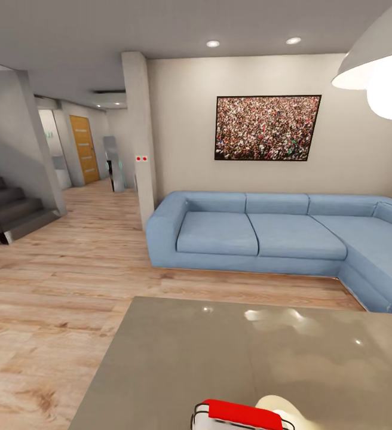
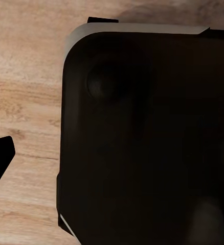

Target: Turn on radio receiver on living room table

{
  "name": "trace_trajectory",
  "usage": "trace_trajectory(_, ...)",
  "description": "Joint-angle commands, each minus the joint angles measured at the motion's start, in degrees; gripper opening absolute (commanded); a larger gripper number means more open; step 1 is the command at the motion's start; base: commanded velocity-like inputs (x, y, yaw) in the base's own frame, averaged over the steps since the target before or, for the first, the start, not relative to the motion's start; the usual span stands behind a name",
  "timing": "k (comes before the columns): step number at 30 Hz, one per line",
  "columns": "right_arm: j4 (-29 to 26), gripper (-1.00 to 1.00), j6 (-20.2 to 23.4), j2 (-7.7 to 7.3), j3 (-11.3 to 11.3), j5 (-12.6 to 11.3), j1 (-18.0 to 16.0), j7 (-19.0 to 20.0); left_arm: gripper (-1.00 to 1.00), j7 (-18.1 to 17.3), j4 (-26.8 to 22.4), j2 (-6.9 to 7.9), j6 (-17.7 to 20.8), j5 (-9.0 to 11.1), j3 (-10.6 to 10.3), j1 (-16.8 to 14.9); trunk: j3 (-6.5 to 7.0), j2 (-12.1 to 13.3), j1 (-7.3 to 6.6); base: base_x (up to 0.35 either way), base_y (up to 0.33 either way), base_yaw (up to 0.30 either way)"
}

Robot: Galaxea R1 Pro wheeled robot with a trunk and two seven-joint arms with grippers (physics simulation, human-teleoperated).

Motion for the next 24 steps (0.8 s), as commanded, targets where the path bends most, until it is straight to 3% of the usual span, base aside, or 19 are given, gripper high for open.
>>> trace_trajectory(1,0.00,1.00,0.00,0.01,0.00,0.00,0.00,0.00,1.00,0.03,0.00,0.00,0.04,0.00,-0.03,0.00,0.00,0.00,0.00,0.000,0.000,0.000)
trace_trajectory(24,0.03,1.00,0.17,-0.06,0.08,0.05,0.00,0.02,1.00,0.05,0.00,-0.09,0.18,-0.44,-0.06,0.00,0.00,0.00,0.00,0.000,0.000,0.000)
